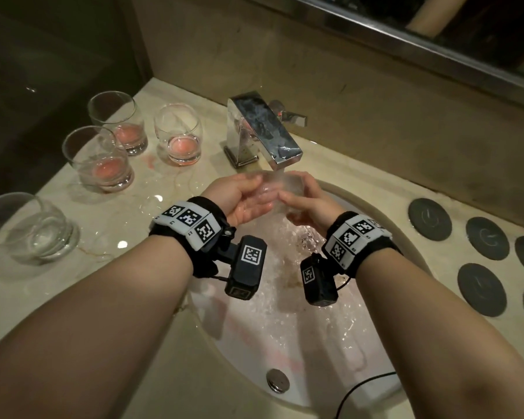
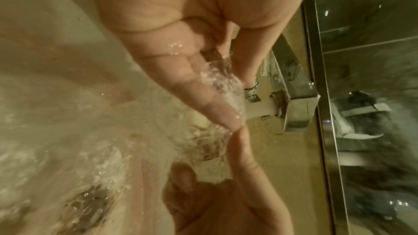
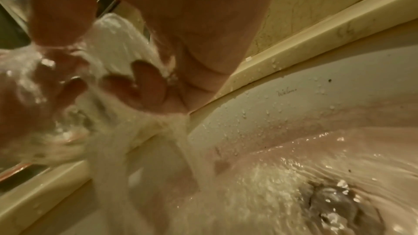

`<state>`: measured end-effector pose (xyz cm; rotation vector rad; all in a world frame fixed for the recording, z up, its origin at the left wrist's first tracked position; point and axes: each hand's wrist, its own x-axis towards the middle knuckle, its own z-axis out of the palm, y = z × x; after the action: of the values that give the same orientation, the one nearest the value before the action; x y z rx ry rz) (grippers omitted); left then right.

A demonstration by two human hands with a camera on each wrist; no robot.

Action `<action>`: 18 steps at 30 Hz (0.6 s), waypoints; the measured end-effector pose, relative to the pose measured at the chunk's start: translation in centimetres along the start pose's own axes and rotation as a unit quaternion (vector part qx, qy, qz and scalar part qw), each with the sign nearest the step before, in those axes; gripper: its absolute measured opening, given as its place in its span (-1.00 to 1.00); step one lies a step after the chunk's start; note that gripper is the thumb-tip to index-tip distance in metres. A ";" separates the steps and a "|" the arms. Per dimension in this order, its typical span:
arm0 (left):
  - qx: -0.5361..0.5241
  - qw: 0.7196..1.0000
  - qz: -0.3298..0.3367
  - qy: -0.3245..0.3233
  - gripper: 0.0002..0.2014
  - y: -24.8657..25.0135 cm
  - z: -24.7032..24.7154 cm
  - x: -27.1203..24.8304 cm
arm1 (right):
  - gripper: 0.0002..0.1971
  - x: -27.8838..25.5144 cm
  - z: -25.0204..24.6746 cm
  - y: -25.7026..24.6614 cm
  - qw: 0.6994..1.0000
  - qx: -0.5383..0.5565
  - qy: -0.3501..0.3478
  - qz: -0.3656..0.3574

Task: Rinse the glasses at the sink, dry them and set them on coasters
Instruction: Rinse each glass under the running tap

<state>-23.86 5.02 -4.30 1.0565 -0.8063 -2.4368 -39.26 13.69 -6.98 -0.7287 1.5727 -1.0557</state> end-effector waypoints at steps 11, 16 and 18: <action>0.014 1.000 -0.026 0.010 -0.78 -0.3 0.9 -0.1 | -0.48 -0.4 -0.4 -0.5 1.000 -0.006 0.023 0.018; 0.072 0.996 -0.039 -0.028 -0.69 -0.3 0.2 -0.6 | -0.31 -0.2 0.9 -1.1 0.995 -0.055 0.040 0.077; 0.090 0.995 -0.031 -0.030 -0.65 -0.4 0.3 -0.6 | -0.29 -0.1 1.1 -1.1 0.998 -0.006 0.000 0.068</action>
<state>-23.69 5.74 -4.01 1.0926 -1.0445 -2.4952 -38.27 13.06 -6.01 -0.6191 1.6065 -0.9471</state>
